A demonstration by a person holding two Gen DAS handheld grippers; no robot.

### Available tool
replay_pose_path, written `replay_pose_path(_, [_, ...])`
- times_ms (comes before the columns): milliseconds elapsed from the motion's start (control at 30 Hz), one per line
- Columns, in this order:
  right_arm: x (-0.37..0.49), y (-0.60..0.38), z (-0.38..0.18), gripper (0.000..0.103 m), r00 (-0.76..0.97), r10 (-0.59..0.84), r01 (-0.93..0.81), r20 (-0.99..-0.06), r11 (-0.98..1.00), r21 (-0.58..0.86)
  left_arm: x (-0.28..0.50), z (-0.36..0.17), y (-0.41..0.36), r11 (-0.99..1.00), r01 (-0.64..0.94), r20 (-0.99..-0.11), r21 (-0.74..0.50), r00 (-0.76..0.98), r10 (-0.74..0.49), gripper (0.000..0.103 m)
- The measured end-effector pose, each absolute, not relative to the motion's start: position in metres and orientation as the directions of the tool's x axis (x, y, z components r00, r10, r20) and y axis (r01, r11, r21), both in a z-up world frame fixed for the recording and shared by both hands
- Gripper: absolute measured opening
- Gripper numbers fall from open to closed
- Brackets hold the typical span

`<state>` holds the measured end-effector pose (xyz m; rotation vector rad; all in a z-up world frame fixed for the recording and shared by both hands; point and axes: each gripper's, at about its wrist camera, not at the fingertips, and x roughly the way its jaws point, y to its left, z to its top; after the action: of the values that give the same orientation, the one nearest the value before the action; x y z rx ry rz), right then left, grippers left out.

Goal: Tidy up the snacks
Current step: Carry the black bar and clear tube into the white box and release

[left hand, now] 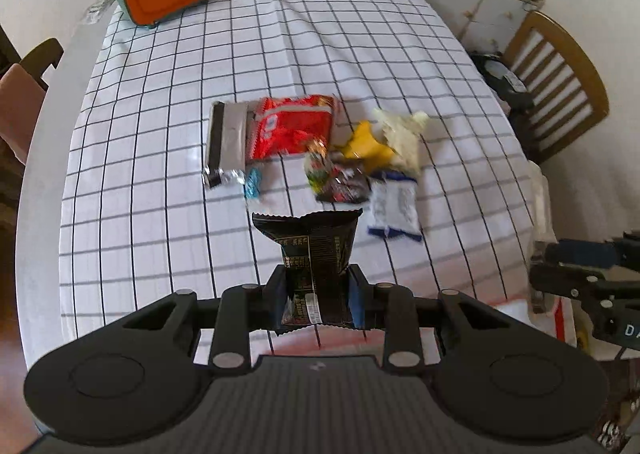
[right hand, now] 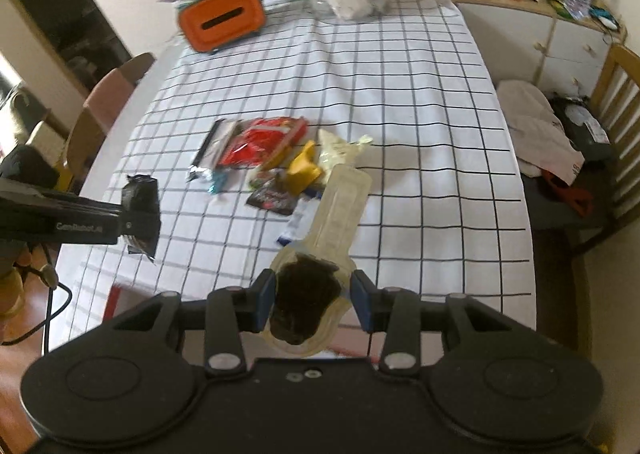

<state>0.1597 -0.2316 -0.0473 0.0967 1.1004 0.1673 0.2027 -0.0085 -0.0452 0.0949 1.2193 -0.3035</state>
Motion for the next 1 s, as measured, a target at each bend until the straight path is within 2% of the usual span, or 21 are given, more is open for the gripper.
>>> replay_pose_path(467, [0.104,-0.2,-0.056,0.04,0.365,0.253,-0.24,-0.896,0.955,0.172,0.125,-0.059,-0.035,0.928,0.359,-0.957,-0.094,0.226,-0.185,0.03])
replay_pose_path(1000, [0.068,-0.173,-0.114,0.04,0.217,0.243,-0.299,-0.945,0.938,0.173,0.09,-0.111,-0.049,0.935,0.353,-0.99,-0.022,0.122,-0.07,0.03])
